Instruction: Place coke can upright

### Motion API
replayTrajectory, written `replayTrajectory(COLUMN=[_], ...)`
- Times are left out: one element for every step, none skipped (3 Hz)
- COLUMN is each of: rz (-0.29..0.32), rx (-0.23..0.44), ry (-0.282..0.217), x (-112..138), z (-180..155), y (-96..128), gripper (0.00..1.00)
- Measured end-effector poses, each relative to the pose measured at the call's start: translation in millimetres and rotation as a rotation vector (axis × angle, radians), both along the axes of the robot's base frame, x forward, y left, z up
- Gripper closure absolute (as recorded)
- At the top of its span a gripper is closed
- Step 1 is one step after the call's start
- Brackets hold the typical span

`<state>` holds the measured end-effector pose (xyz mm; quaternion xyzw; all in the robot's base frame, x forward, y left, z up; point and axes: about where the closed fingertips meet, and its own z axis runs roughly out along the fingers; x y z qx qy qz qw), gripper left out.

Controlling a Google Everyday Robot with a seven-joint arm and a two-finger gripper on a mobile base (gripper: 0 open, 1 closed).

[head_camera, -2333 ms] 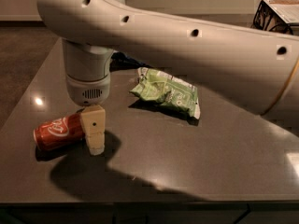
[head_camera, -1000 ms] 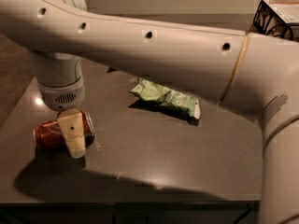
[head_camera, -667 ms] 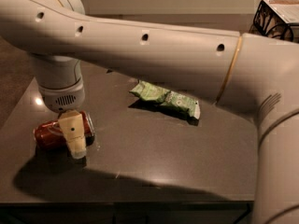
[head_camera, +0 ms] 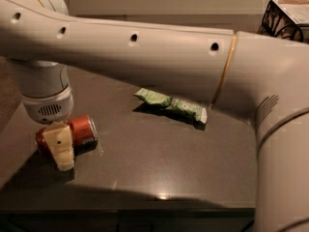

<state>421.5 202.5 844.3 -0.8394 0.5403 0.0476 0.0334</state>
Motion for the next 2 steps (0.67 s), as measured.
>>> replayTrajectory(rz=[-0.003, -0.009], rx=[0.008, 0.005], ry=[0.013, 0.027], x=[-14.0, -25.2], z=[9.8, 13.4], y=[8.0, 13.0], gripper=[0.41, 0.64])
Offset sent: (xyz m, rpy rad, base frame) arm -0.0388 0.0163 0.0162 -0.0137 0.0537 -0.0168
